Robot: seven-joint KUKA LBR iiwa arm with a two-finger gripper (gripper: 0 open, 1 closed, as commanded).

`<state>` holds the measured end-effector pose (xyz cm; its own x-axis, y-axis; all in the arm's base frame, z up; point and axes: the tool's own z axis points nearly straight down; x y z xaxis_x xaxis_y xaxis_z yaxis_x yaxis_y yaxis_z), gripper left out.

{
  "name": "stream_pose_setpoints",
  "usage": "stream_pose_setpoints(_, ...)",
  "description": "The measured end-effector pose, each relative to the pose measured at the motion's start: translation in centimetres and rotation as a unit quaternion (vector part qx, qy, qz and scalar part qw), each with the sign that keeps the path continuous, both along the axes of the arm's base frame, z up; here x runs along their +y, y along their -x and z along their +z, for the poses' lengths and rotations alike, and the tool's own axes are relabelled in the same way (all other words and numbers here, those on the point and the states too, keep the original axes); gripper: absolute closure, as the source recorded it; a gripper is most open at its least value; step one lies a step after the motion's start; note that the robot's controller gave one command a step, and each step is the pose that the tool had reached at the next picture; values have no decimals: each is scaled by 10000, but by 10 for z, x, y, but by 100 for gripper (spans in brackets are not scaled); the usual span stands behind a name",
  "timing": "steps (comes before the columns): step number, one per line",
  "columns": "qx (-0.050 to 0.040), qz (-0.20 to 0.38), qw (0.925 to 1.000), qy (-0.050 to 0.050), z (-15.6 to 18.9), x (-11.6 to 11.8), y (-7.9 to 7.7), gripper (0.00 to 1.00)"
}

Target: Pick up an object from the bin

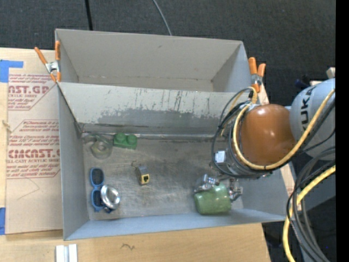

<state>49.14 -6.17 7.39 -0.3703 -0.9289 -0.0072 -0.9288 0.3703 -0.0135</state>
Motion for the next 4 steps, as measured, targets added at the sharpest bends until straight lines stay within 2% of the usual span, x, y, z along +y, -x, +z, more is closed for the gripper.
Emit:
stream_pose_setpoints(1,59,2298,9732,-15,-1,-60,-70,100)
stream_pose_setpoints(3,79,2420,9702,20,-1,-50,-71,100)
stream_pose_setpoints(4,46,2533,9674,53,-1,-38,-67,100)
